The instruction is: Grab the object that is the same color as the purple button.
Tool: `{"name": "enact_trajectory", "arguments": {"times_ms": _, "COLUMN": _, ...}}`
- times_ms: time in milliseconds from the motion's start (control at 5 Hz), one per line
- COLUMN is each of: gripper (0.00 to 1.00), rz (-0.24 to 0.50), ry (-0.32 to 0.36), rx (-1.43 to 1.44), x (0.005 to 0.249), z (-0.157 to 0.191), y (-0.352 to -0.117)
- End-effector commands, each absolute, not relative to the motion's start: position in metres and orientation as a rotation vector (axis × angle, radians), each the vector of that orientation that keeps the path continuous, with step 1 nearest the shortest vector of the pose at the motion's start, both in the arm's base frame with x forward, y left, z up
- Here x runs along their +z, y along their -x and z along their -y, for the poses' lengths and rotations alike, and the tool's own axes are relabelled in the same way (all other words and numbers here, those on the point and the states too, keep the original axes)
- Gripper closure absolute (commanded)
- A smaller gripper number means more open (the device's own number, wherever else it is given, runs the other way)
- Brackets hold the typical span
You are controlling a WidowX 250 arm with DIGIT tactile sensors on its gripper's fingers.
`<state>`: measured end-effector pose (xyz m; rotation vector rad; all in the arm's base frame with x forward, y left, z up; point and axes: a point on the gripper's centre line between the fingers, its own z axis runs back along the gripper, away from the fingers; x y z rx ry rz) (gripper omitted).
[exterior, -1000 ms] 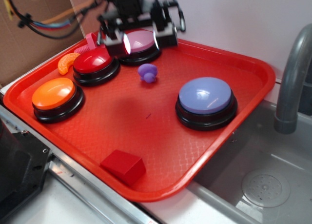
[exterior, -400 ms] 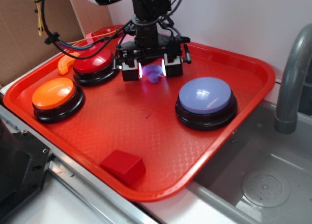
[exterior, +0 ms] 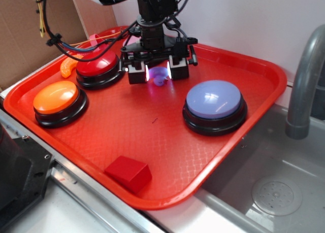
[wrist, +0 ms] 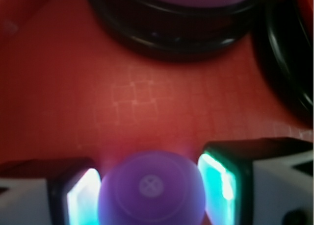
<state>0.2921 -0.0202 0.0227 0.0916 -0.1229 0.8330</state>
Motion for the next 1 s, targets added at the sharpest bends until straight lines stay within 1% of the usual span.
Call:
{"name": "enact_trajectory", "arguments": {"times_ms": 0, "gripper": 1.0, "rz": 0.149, "ry": -0.054, "rx": 0.327, "x": 0.117, "z": 0.025, "y": -0.289}}
{"name": "enact_trajectory", "arguments": {"times_ms": 200, "gripper": 1.0, "rz": 0.106, "ry": 0.051, "rx": 0.172, "x": 0.135, "z": 0.022, "y": -0.266}}
{"name": "enact_trajectory", "arguments": {"times_ms": 400, "gripper": 1.0, "rz": 0.057, "ry": 0.093, "rx": 0.119, "x": 0.147, "z": 0.021, "y": -0.236}}
{"name": "enact_trajectory", "arguments": {"times_ms": 600, "gripper": 1.0, "rz": 0.074, "ry": 0.1, "rx": 0.187, "x": 0.155, "z": 0.017, "y": -0.215}}
{"name": "enact_trajectory", "arguments": {"times_ms": 800, "gripper": 1.0, "rz": 0.08, "ry": 0.062, "rx": 0.252, "x": 0.163, "z": 0.011, "y": -0.212}}
